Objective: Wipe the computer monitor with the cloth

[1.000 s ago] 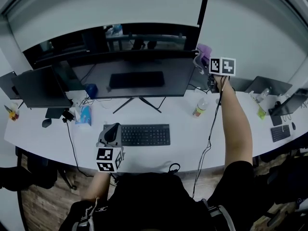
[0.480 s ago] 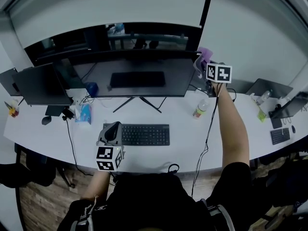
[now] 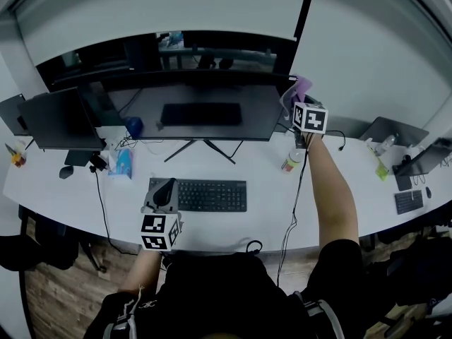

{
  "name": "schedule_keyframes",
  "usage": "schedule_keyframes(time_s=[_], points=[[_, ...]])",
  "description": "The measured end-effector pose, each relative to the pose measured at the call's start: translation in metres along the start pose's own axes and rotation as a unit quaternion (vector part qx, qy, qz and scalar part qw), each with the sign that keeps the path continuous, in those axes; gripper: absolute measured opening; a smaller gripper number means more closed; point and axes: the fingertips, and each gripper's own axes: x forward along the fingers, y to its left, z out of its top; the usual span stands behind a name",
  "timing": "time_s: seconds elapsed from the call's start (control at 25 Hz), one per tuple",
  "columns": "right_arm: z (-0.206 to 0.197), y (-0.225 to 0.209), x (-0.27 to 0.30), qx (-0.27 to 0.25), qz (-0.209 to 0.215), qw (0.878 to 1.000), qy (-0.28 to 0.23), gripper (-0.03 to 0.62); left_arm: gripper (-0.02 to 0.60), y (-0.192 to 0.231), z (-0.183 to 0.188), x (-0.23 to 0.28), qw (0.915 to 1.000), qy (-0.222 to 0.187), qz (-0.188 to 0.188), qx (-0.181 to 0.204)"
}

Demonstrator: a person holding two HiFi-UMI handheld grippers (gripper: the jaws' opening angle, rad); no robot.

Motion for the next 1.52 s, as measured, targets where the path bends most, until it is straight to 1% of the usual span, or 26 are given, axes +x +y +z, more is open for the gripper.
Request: schedule_keyframes(time_s=[0.24, 0.44, 0.68, 0.92, 1.16, 1.36, 1.52], points=[[-0.019, 0.002, 0.004, 0.007, -0.004, 1.0, 0.01, 0.087, 0.014, -0.001, -0.002, 0.0, 1.0, 0.002, -0.002, 0.002], [-0.031, 0.008, 0.011, 0.01, 0.0, 1.0, 0.0, 0.087, 0.014, 0.002, -0.004, 0.002, 1.0, 0.005, -0.001, 0.001], [-0.05, 0.006, 0.019, -0.005, -0.006, 1.0, 0.005, 0.086, 0.014, -0.001, -0.006, 0.008, 0.9999, 0.009, -0.006, 0.003], [-0.062, 0.007, 0.022, 0.008, -0.044, 0.999, 0.006, 0.081, 0.014, -0.003, -0.008, 0.016, 0.9998, 0.013, -0.012, 0.003], [-0.087, 0.009, 0.03, 0.015, -0.051, 0.998, 0.015, 0.081, 0.014, -0.003, -0.013, 0.021, 0.9997, 0.019, -0.013, 0.001], [-0.11, 0.012, 0.037, 0.017, -0.061, 0.997, 0.039, 0.081, 0.014, 0.004, -0.016, 0.022, 0.9997, 0.024, -0.008, -0.002], [-0.125, 0.013, 0.042, 0.014, -0.077, 0.995, 0.056, 0.081, 0.014, 0.01, -0.019, 0.022, 0.9996, 0.028, -0.003, -0.004]])
